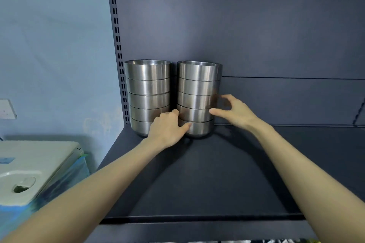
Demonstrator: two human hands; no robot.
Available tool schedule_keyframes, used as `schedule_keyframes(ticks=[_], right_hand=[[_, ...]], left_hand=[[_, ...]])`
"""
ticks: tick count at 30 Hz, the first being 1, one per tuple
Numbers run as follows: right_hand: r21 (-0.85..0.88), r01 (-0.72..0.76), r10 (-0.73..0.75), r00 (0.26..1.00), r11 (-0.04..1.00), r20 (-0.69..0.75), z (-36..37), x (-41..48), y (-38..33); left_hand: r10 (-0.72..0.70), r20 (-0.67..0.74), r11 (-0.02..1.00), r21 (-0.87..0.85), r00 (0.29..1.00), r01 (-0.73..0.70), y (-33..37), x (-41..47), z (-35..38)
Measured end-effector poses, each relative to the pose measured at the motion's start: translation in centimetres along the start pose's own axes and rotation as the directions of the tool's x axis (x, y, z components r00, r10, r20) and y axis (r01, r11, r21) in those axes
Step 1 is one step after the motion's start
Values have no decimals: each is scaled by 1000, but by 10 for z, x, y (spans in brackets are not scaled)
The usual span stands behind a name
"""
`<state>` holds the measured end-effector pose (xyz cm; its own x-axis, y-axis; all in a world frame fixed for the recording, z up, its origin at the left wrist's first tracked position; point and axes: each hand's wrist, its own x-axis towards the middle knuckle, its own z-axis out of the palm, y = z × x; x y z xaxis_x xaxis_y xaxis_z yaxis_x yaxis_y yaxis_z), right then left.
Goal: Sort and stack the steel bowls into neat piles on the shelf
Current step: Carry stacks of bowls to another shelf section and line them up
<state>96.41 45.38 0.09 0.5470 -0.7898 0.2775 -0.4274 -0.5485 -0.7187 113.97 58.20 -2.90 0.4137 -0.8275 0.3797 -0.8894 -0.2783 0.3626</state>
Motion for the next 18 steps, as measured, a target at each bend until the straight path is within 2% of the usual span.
schedule_keyframes(ticks=[4, 7, 13, 18], right_hand=[[-241, 37, -58, 995, 970, -81, -36, -26, -17], [-369, 35, -88, 988, 929, -128, -71, -50, -33], [-530, -7, -125, 969, 848, -212, -147, -106, -41], [-570, -70, -109, 956, 819, -273, -208, -169, -17]], left_hand=[[196, -68, 974, 126, 978, -187, 18, -2, -34], [282, -100, 948, 182, 954, -261, 44, -5, -58], [494, -102, 860, 206, 864, -467, 115, -16, -87], [579, -138, 808, 231, 803, -542, 189, -48, -76]])
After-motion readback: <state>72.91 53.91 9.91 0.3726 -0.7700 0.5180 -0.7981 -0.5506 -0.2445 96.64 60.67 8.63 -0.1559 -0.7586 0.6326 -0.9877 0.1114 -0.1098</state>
